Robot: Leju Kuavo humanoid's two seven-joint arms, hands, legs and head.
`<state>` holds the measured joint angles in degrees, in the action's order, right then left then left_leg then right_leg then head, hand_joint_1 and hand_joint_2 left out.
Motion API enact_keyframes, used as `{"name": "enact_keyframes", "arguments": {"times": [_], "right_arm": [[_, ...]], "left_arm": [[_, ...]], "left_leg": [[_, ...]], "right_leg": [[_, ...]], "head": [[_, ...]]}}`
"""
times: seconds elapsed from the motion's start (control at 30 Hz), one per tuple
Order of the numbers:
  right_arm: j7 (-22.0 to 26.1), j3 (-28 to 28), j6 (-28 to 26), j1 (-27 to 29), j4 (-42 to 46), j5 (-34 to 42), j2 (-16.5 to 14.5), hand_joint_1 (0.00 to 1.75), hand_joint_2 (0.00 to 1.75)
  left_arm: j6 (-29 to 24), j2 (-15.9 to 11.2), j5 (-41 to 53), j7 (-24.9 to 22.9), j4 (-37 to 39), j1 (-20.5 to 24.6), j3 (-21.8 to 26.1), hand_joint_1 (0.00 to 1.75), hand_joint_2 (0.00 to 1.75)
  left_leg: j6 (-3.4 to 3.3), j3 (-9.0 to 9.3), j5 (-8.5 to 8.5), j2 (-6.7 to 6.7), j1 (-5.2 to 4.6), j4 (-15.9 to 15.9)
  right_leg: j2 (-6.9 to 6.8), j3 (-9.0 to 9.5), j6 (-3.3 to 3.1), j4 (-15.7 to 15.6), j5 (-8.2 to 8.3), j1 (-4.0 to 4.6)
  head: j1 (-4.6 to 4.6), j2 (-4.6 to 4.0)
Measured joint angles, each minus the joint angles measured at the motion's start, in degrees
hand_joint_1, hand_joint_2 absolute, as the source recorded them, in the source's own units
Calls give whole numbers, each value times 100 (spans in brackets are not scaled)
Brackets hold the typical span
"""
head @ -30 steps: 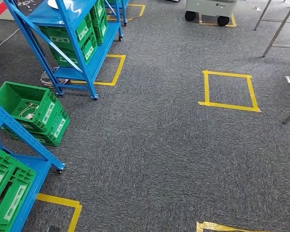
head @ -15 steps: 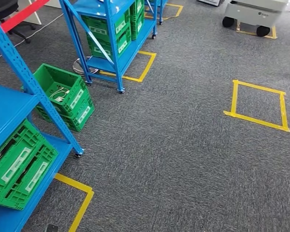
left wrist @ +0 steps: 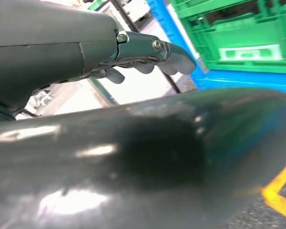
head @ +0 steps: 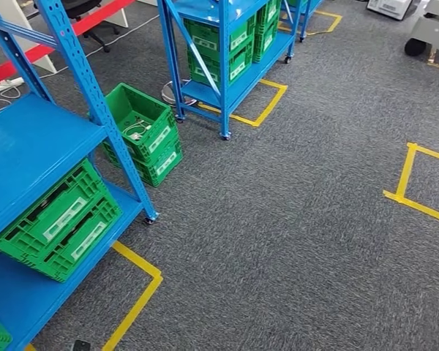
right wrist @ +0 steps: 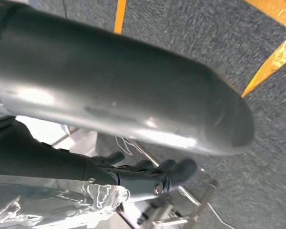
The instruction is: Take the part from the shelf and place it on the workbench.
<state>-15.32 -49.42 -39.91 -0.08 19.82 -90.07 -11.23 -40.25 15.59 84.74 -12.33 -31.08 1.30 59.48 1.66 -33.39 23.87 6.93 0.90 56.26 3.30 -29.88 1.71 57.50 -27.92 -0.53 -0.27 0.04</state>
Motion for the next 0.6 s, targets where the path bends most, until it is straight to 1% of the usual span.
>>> {"name": "enact_keyframes", "arguments": {"times": [0.03,0.07,0.1,0.13,0.17,0.2,0.23,0.27,0.3,0.33,0.37,0.4,0.43,0.47,0.5,0.53,0.57,0.6], "right_arm": [[-5,-1,0,-1,0,-1,2,0,0],[-10,-2,0,4,0,-1,4,0,0],[-11,-2,-1,13,0,-2,6,0,0],[-11,-2,-1,22,0,-2,7,0,0],[-12,-2,-1,29,0,-2,8,0,0],[-13,-2,-1,30,0,-1,9,0,0],[-13,-2,-1,25,0,-1,10,0,0],[-13,-1,-1,18,0,-1,11,0,0],[-13,0,-1,12,0,-1,11,0,0],[-13,1,-1,9,0,-1,11,0,0],[-13,2,-1,10,0,-1,11,0,0],[-13,2,-1,10,0,-1,11,0,0],[-13,3,-1,9,0,-1,11,0,0],[-13,4,-1,3,0,-2,11,0,0],[-13,7,-2,-6,0,-3,11,0,0],[-13,9,-2,-12,0,-5,12,0,0],[-12,11,-3,-12,-1,-7,13,0,0],[-10,12,-3,-6,-2,-8,13,0,0]], "left_arm": [[-1,-1,0,0,4,-7,1,0,0],[-1,-2,0,0,8,-2,1,0,0],[-1,0,0,0,13,7,2,0,0],[-1,2,0,0,21,17,1,0,0],[-1,4,0,0,28,23,1,0,0],[0,7,0,0,36,22,1,0,0],[0,7,0,0,41,16,2,0,0],[1,5,0,0,43,12,3,0,0],[1,3,0,0,44,10,4,0,0],[1,0,0,0,45,15,6,0,0],[1,-2,0,0,47,31,7,0,0],[0,-2,0,0,50,46,7,0,0],[0,-2,0,-1,55,54,6,0,0],[-1,-2,0,-3,62,54,6,0,0],[-1,-2,0,-7,67,44,7,0,0],[-1,-6,0,-15,71,40,8,0,0],[-1,-9,0,-24,74,44,11,0,0],[-1,-10,0,-31,78,53,14,0,0]], "left_leg": [[24,-51,73,-116,-9,94],[40,-152,220,-274,-21,308],[51,-303,427,-456,-33,648],[61,-489,643,-562,-37,1067],[67,-651,797,-604,-36,1436],[68,-734,851,-617,-36,1656],[64,-708,791,-624,-37,1653],[52,-564,635,-651,-41,1416],[31,-339,441,-741,-52,1028],[7,-106,287,-922,-75,602],[-28,70,189,-1070,-97,271],[-59,164,151,-1181,-118,72],[-85,181,156,-1211,-135,0],[-120,167,148,-1127,-135,-9],[-149,159,135,-1056,-125,-20],[-184,157,118,-984,-110,-30],[-222,153,100,-913,-92,-39],[-250,143,85,-842,-78,-42]], "right_leg": [[-70,0,-41,-14,22,-2],[-151,-4,-77,-30,39,-4],[-232,-10,-100,-36,44,6],[-321,-19,-115,-38,45,18],[-411,-27,-122,-37,42,30],[-495,-31,-125,-37,40,38],[-572,-31,-126,-37,39,43],[-642,-25,-125,-37,36,46],[-707,-13,-121,-36,31,49],[-770,-2,-107,-29,17,66],[-831,6,-86,-20,2,84],[-893,12,-63,-12,-13,104],[-959,18,-40,-8,-24,121],[-1030,31,-17,-12,-31,123],[-1030,35,16,0,-54,118],[-937,11,50,77,-122,107],[-787,-67,86,264,-247,90],[-598,-213,117,583,-424,71]], "head": [[-18,0],[-37,0],[-57,0],[-73,0],[-74,0],[-74,0],[-75,0],[-75,0],[-76,0],[-78,0],[-78,0],[-73,0],[-70,0],[-68,0],[-64,0],[-53,1],[-37,1],[-18,1]]}}
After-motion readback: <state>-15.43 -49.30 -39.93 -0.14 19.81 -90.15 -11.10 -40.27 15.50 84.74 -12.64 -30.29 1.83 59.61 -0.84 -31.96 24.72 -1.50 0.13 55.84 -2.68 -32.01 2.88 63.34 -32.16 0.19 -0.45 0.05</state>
